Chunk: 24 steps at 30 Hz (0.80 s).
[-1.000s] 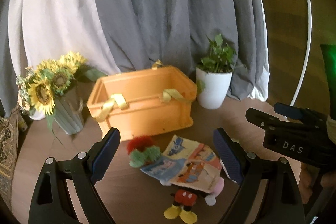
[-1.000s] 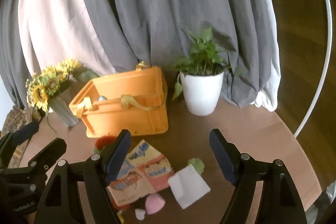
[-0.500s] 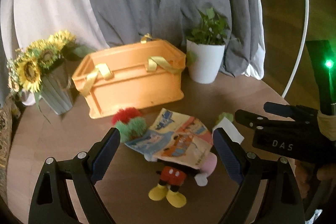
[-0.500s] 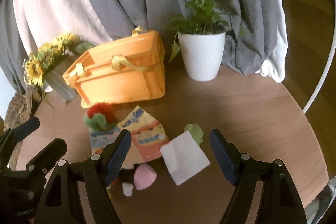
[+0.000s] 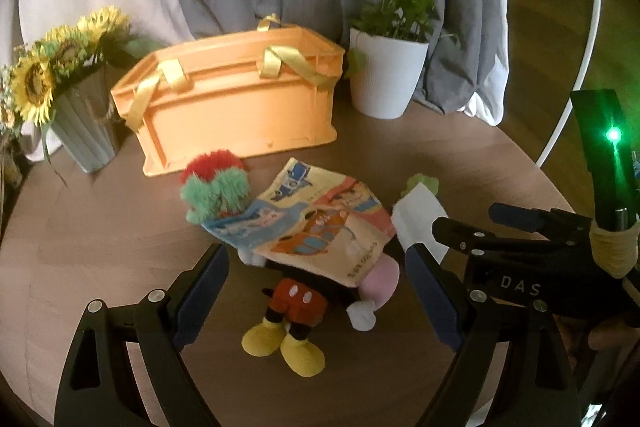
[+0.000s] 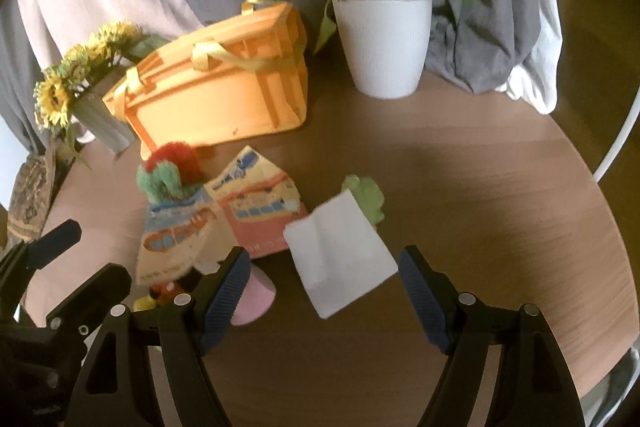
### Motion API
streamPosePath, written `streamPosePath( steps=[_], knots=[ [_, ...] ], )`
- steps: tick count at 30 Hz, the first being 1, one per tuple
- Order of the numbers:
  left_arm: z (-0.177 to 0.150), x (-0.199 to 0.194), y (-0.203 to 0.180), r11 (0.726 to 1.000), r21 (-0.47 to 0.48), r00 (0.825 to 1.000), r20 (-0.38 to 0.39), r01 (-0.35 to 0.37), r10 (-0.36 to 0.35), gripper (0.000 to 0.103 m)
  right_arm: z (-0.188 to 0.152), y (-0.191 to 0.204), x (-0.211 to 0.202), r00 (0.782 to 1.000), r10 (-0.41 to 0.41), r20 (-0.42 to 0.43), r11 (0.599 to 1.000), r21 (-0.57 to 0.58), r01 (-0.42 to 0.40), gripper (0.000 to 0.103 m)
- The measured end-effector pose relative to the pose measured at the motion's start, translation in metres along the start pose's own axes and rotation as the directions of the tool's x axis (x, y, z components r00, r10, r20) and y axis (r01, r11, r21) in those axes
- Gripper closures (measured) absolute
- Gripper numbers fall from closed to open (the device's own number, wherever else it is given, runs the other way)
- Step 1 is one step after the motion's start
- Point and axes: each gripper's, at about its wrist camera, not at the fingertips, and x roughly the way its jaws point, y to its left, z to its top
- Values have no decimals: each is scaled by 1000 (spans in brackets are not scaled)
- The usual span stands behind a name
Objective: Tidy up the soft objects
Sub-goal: 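Grasp the printed snack bag with the left tool while the right tool grasps the white cloth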
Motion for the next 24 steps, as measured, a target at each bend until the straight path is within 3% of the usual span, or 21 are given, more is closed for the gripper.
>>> streamPosePath(
  steps=[17, 24],
  knots=[
    [-4, 45, -3, 997, -72, 996, -84, 6, -12, 16, -5, -15, 48, 995, 39, -94, 999, -6, -40, 28],
    [-4, 50, -4, 998, -68, 996, -88, -17, 11, 25, -7, -18, 64, 993, 46, -111, 999, -2, -47, 33]
  ],
)
